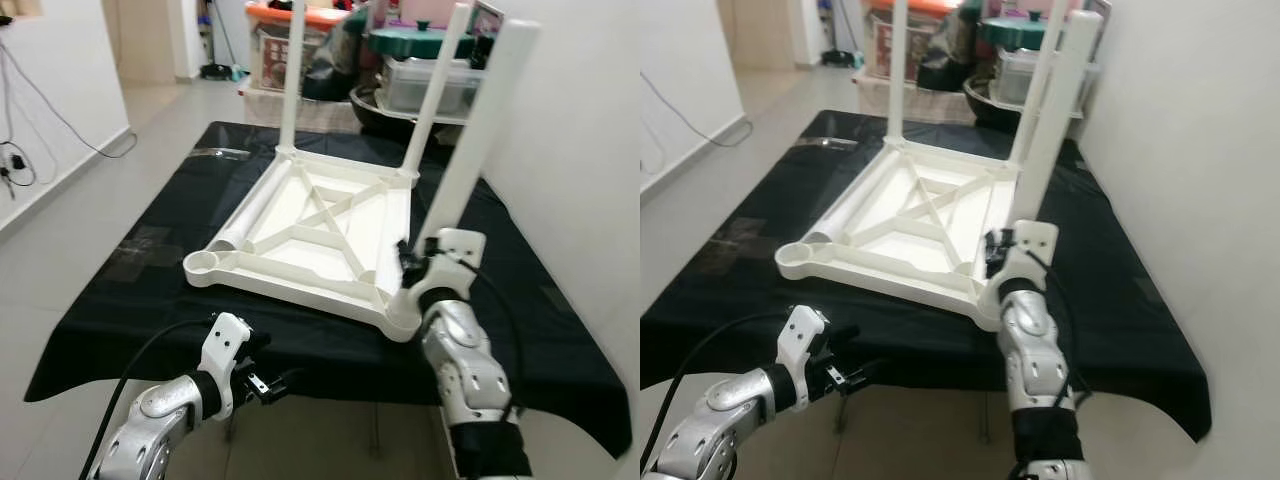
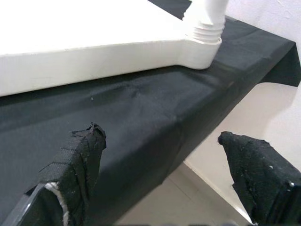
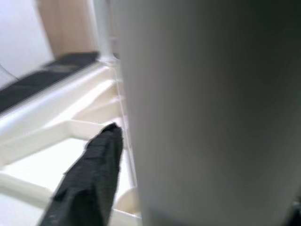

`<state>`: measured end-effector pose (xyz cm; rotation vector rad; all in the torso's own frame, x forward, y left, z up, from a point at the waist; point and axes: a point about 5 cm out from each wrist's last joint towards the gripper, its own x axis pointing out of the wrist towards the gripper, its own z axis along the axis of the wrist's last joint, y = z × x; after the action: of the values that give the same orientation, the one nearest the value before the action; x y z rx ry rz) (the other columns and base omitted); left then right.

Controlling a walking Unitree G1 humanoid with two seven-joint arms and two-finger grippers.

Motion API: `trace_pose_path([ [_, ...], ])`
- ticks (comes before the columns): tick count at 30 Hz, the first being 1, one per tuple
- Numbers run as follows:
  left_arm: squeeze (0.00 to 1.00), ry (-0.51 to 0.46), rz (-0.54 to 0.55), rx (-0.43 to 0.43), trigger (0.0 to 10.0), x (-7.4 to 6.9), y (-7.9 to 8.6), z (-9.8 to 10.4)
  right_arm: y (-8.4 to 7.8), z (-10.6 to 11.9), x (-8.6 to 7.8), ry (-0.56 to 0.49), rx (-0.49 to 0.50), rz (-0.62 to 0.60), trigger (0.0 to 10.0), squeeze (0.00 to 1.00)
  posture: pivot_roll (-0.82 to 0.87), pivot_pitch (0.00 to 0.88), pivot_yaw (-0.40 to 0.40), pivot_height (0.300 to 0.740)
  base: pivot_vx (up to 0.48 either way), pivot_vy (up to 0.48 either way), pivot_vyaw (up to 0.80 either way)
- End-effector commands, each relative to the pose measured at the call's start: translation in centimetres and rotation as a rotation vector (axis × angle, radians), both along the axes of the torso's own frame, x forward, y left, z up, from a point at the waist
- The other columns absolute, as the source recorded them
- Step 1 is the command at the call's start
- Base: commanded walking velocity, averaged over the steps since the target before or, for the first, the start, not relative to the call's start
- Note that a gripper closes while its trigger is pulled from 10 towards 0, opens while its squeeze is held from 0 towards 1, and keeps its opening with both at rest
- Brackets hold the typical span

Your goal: Building children table

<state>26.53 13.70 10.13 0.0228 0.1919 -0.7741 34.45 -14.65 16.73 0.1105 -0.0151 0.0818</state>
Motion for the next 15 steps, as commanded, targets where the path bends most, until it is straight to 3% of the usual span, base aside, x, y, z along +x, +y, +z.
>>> trace_pose_path([
  [1, 0.0, 0.014, -0.001, 0.001, 10.0, 0.0, -0.1, -0.3, 0.5, 1.3, 0.7, -0.036, 0.027, 0.084, 10.0, 0.0, 0.08, 0.0, -0.102, 0.74, 0.0, 0.0, 0.0],
  [2, 0.0, 0.013, 0.001, 0.003, 10.0, 0.1, 0.0, -0.4, 0.4, 1.6, 0.8, -0.045, 0.034, 0.105, 10.0, 0.0, 0.08, 0.0, -0.102, 0.74, 0.0, 0.0, 0.0],
  [3, 0.0, 0.01, 0.005, 0.008, 10.0, 0.1, 0.0, -0.4, 0.5, 3.0, 0.7, -0.093, 0.108, 0.233, 10.0, 0.0, 0.08, 0.0, -0.107, 0.74, 0.0, 0.0, 0.0],
  [5, 0.0, 0.009, 0.01, 0.008, 10.0, 0.1, 0.1, -0.5, 0.8, 5.1, -0.4, -0.188, 0.153, 0.452, 10.0, 0.0, 0.07, 0.0, -0.108, 0.74, 0.0, 0.0, 0.0],
  [7, 0.0, 0.01, 0.012, 0.006, 10.0, 0.1, 0.1, -0.6, 0.9, 5.5, -0.8, -0.213, 0.152, 0.515, 10.0, 0.0, 0.07, 0.0, -0.108, 0.74, 0.0, 0.0, 0.0],
  [10, 0.0, 0.013, 0.009, 0.002, 10.0, 0.0, -0.1, -0.6, 1.0, 5.4, -1.3, -0.216, 0.113, 0.574, 10.0, 0.0, 0.08, 0.0, -0.112, 0.74, 0.0, 0.0, 0.0],
  [11, 0.0, 0.018, 0.002, -0.007, 10.0, -0.2, -0.3, -0.6, 1.3, 4.5, -2.0, -0.188, 0.046, 0.682, 10.0, 0.0, 0.08, 0.0, -0.114, 0.74, 0.0, 0.0, 0.0],
  [12, 0.0, 0.018, 0.002, -0.007, 10.0, -0.2, -0.3, -0.6, 1.3, 4.5, -2.0, -0.188, 0.046, 0.682, 10.0, 0.0, 0.08, 0.0, -0.114, 0.74, 0.0, 0.0, 0.0],
  [15, 0.0, 0.022, -0.003, -0.007, 10.0, -0.3, -0.3, -0.7, 1.9, 2.4, -3.0, -0.108, -0.038, 0.866, 10.0, 0.0, 0.09, 0.0, -0.116, 0.74, 0.0, 0.0, 0.0],
])
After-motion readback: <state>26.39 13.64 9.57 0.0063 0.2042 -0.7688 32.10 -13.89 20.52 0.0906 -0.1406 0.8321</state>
